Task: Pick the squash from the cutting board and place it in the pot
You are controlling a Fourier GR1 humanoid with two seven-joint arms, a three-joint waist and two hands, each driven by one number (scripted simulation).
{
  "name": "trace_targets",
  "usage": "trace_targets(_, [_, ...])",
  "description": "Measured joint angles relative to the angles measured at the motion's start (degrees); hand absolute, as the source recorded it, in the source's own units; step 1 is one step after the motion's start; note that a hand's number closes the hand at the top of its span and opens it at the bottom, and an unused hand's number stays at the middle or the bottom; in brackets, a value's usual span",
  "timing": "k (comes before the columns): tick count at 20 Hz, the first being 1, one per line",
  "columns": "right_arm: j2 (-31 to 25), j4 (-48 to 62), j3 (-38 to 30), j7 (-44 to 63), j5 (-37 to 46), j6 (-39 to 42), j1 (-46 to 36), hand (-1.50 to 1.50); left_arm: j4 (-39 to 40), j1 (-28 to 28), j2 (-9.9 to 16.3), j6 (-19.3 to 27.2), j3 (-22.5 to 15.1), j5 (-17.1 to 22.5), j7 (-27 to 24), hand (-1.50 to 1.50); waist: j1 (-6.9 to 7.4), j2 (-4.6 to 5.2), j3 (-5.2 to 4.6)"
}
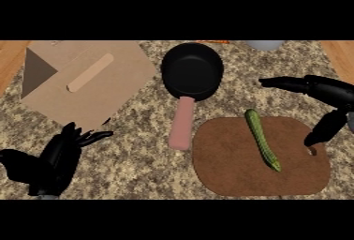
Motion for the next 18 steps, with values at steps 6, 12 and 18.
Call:
trace_targets(6, [0.4,-2.0,6.1,2.2,5.1,0.8,-0.6,-1.5,-2.8,-2.1,0.4,-0.4,1.2,-0.3,-0.8,0.0,-0.97,-0.66,0.4])
trace_targets(12, [2.3,-2.6,8.2,3.3,6.9,0.6,0.5,-1.5,-4.2,-3.8,0.8,-1.6,3.4,-0.2,-2.2,0.0,-1.47,-0.99,0.63])
trace_targets(18, [3.0,-1.6,9.4,4.2,10.4,-0.6,1.1,-1.5,-5.2,-5.0,0.9,-2.2,5.3,-0.1,-2.8,0.0,-1.61,-1.1,0.78])
